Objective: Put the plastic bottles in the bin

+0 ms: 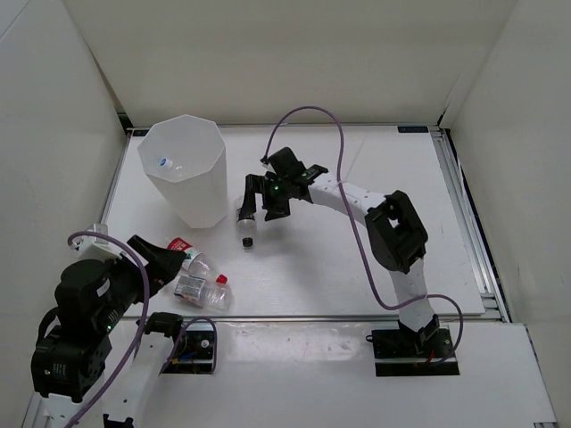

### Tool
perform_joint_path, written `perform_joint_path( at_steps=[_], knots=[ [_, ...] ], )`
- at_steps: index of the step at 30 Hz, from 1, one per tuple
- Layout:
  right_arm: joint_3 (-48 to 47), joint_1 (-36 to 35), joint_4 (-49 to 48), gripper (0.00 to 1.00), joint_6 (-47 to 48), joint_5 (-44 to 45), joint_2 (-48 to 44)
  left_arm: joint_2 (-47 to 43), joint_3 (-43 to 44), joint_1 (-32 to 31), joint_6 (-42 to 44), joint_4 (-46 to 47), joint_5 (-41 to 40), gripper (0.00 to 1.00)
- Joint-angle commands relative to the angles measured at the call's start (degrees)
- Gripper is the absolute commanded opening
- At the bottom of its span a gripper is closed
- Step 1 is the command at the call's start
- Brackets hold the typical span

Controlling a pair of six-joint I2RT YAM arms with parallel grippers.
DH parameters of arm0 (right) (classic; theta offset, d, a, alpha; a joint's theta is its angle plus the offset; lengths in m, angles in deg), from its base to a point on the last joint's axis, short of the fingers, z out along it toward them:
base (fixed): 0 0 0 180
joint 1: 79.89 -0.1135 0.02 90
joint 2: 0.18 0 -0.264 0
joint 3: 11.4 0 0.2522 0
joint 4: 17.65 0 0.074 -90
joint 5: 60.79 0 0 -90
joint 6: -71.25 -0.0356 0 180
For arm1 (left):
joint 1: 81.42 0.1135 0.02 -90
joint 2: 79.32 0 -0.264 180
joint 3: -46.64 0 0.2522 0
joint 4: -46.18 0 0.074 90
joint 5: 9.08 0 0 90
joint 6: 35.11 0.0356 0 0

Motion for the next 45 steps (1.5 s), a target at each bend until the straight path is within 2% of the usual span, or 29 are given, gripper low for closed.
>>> perform_joint_path(
  at_steps=[1,9,12,15,16,20,22,24,25,27,30,34,35,38,39,40,42,45],
  knots=[
    [-5.25,0.18,-0.86,1.00,-1.00,-4.11,4.01,-2.00,-3.18,0.32,-2.70,-4.22,4.67,1.00],
    [-9.73,-0.35,-1.39,1.00,-4.34,-4.29,12.89,-3.76,-3.20,0.32,-2.70,-4.22,8.37,1.00],
    [-10.79,-0.35,-1.39,0.94,-4.34,-6.75,14.83,-4.38,-3.20,0.32,-3.31,-4.22,9.68,1.00],
    [-10.27,0.17,-0.87,0.79,-3.81,-7.98,15.45,-4.90,-3.20,0.32,-3.84,-4.22,9.69,1.00],
    [-9.66,0.18,-0.86,0.66,-3.81,-7.99,14.93,-4.90,-3.20,0.32,-3.84,-4.22,9.69,1.00],
    [-4.65,2.63,2.30,0.42,-3.81,-10.18,9.41,-4.90,-3.20,0.32,-3.84,-4.22,6.97,1.00],
    [1.14,4.04,3.01,0.42,-3.02,-10.18,3.10,-5.43,-3.89,0.32,-5.15,-4.22,4.77,1.00],
    [7.19,5.80,3.53,0.36,-1.97,-10.18,-1.93,-5.43,-5.12,0.32,-6.03,-4.22,2.41,1.00],
    [8.62,6.93,3.53,0.30,-1.96,-10.79,-6.91,-5.43,-5.83,0.32,-7.34,-4.22,1.87,1.00],
    [10.21,7.56,4.15,0.26,-1.44,-11.93,-13.51,-5.43,-8.36,0.32,-8.41,-4.22,0.03,1.00],
    [6.28,8.96,5.56,0.18,-2.74,-13.16,-19.16,-5.43,-12.75,0.32,-10.25,-4.22,-2.25,1.00],
    [-8.12,6.96,6.26,0.14,-4.77,-13.27,-19.45,-3.59,-15.94,0.32,-11.40,-4.22,-7.00,1.00],
    [-15.12,6.42,6.26,0.14,-4.78,-11.78,-18.75,-3.59,-16.72,0.32,-13.05,-4.22,-8.14,1.00],
    [-26.40,4.49,6.26,0.14,-6.27,-10.01,-13.49,-3.59,-17.26,0.32,-15.43,-4.22,-11.92,1.00],
    [-34.09,3.26,6.26,0.14,-6.27,-7.57,-10.08,-3.59,-17.26,0.32,-15.44,-4.22,-12.54,1.00],
    [-37.56,2.56,6.26,0.14,-6.27,-5.98,-6.73,-2.98,-17.26,0.32,-17.18,-4.22,-12.55,1.00],
    [-42.15,0.54,3.55,0.14,-5.57,-2.90,-4.34,-2.97,-17.96,0.32,-17.20,-4.22,-11.76,1.00],
    [-42.87,-3.23,-7.42,0.14,-2.77,5.79,-1.96,-0.08,-17.96,0.32,-15.01,-4.22,-6.24,1.00]
  ],
)
